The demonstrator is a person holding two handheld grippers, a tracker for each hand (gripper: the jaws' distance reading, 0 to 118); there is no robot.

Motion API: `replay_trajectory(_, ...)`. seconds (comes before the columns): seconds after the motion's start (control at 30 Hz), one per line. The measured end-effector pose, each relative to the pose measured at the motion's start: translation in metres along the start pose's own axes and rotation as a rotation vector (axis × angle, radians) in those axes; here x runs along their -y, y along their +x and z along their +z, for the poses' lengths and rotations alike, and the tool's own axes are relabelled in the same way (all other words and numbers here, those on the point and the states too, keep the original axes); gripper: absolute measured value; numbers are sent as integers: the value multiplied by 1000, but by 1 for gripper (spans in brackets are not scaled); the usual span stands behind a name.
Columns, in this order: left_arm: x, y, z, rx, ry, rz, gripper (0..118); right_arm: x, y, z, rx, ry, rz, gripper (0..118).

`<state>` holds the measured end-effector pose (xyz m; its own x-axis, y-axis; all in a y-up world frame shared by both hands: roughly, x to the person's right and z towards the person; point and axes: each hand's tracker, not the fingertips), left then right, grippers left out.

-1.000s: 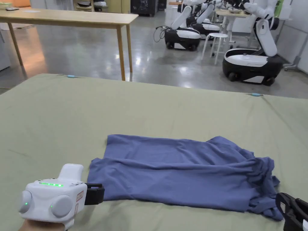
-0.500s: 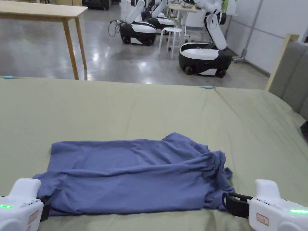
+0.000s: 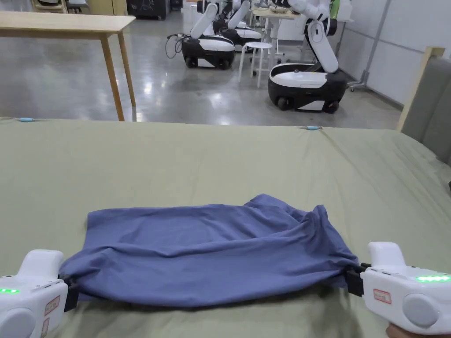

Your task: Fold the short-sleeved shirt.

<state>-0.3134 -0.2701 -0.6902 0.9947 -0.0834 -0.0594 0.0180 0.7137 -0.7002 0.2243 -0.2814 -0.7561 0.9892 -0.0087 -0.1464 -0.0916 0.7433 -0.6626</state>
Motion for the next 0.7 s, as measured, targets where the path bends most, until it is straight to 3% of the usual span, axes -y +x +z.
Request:
replay_trajectory(0.27, 3, -19, 87, 103, 96, 21, 4, -2, 2, 113, -112, 80, -22, 6)
replay_trajectory(0.37, 29, -28, 112, 114, 63, -12, 4, 25, -1, 137, -114, 36, 36, 6)
replay_trajectory(0.43, 51, -34, 120, 145, 9, -3, 4, 51, -3, 139, -82, -7, 80, 6)
replay_trajectory(0.6, 107, -39, 104, 147, -98, 57, 4, 114, 1, 114, -97, -150, 3, 6)
replay_trajectory(0.7, 121, -41, 101, 159, -63, 91, 13, 126, 3, 109, -114, -145, 7, 9)
